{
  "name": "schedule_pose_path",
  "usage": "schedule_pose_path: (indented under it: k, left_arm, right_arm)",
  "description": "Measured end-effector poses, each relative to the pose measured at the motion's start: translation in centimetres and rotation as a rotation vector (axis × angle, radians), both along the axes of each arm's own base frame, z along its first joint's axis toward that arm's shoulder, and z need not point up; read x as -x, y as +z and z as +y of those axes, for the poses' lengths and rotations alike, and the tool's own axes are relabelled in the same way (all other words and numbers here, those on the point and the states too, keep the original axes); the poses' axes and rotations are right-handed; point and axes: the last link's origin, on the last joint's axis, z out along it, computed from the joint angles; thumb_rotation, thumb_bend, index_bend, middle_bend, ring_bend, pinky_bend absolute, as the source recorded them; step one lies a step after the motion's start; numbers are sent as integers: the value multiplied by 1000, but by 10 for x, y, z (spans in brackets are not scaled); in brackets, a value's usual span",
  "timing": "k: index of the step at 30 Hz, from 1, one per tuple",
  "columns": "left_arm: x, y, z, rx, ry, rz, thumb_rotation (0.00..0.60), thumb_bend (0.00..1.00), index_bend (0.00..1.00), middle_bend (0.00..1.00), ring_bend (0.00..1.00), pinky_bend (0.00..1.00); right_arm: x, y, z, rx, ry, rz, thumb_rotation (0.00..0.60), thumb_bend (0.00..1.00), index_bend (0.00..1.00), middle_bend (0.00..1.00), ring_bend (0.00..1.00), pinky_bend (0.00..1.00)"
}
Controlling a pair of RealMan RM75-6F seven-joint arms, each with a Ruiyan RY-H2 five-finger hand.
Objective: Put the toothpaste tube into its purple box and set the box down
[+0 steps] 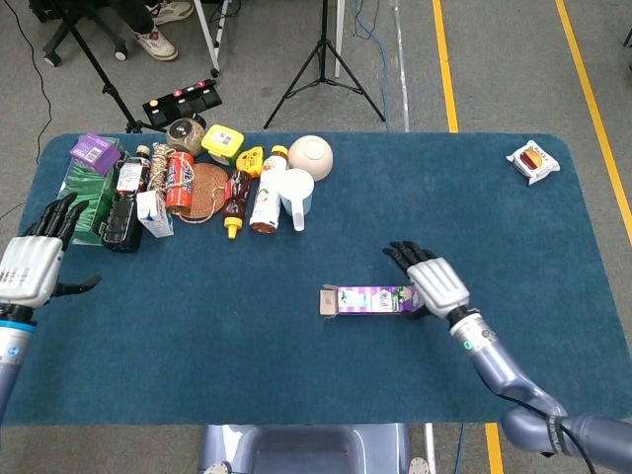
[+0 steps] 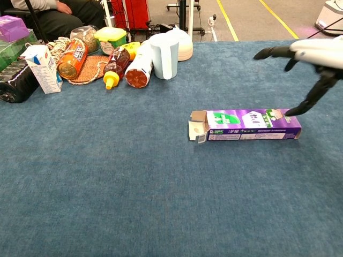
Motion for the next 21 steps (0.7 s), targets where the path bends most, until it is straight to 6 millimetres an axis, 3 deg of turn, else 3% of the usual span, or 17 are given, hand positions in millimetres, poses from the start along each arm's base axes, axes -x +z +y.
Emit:
schedule_pose_path:
  k: [10,15,21]
  left_arm:
    - [73,13,-78,-67,117,-104,600,0,0,0,0,158]
    - [81,13,-99,-81,117,-123,600,0,0,0,0,157]
    - [89,8,-122,-96,114,-161,600,0,0,0,0,158]
  right_arm:
    - [57,76,44,223,0,-30,600,0,81,52,10,138]
    - [74,92,64,289,5,-43,600,0,83,52,0,112]
    - [100,112,102,407,-13,-30,600,0,84,52,0,106]
